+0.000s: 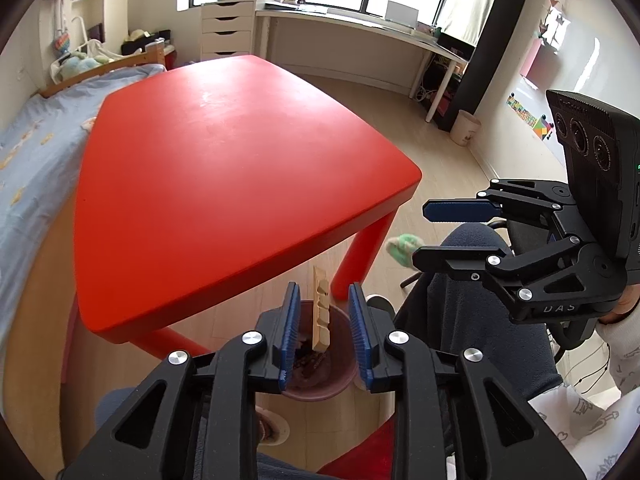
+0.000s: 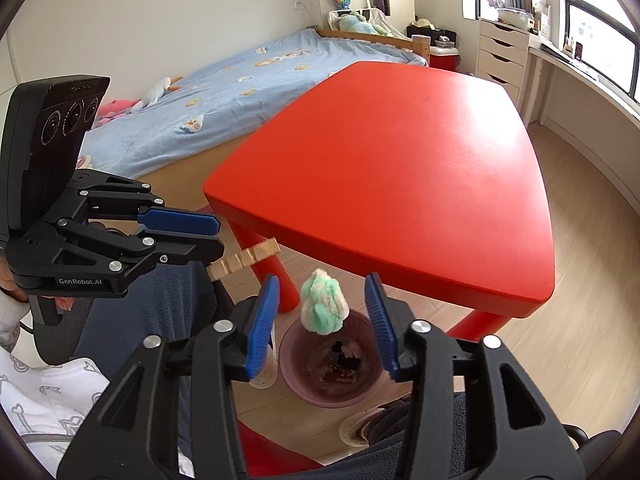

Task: Collect trash

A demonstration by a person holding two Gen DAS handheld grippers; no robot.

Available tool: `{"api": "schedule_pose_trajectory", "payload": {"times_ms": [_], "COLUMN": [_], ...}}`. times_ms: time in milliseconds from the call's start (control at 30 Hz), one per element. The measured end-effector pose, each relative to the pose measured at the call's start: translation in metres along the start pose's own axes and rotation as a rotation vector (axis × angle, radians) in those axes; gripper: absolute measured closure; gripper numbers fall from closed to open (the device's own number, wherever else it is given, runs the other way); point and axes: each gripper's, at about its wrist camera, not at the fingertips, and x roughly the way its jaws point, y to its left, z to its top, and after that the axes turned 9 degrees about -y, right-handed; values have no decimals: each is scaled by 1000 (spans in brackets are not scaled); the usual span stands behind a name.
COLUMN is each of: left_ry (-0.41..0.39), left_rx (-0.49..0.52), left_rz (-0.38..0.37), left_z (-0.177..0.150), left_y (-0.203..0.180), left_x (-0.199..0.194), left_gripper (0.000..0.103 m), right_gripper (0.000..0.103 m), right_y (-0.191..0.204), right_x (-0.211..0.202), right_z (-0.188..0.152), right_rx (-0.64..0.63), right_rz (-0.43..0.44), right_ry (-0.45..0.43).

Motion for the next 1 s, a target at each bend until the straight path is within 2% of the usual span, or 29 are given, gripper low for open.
{"api": "schedule_pose_trajectory", "payload": {"times_ms": [33,67,100,200,300,500,767,1000], "left_ry": [-10,-24,-44,-55,-49,-50,-69,-128], "left_rx": [-4,-9,-11,-18,-30,-42,-72,-93], "left_rz": [4,16,39,69,82,82,92,115], "left_z": [0,-1,-1,0,0,1,2,18], "left_y": [2,3,5,9,11,12,19,28], "left_x": [-1,-2,-5,-7,-7,-8,-10,-17], "left_gripper": [42,21,13,9,8,8,8,8], "right_gripper": [26,20,12,5,3,3,3,3], "right_y": [-1,-1,-1,-3,-6,-8,-11,-23], "right_x": [0,-1,-1,-1,1,3,-1,-1], "right_z": [0,0,-1,-1,0,-1,2,20], "right_rx": [4,4,2,8,30,63,77,125], "right_rz": [1,-2,-9,-21,-28,-41,-69,-120], "right_ry": [-7,-14,-18,-21,-13,3,-18,-18]}}
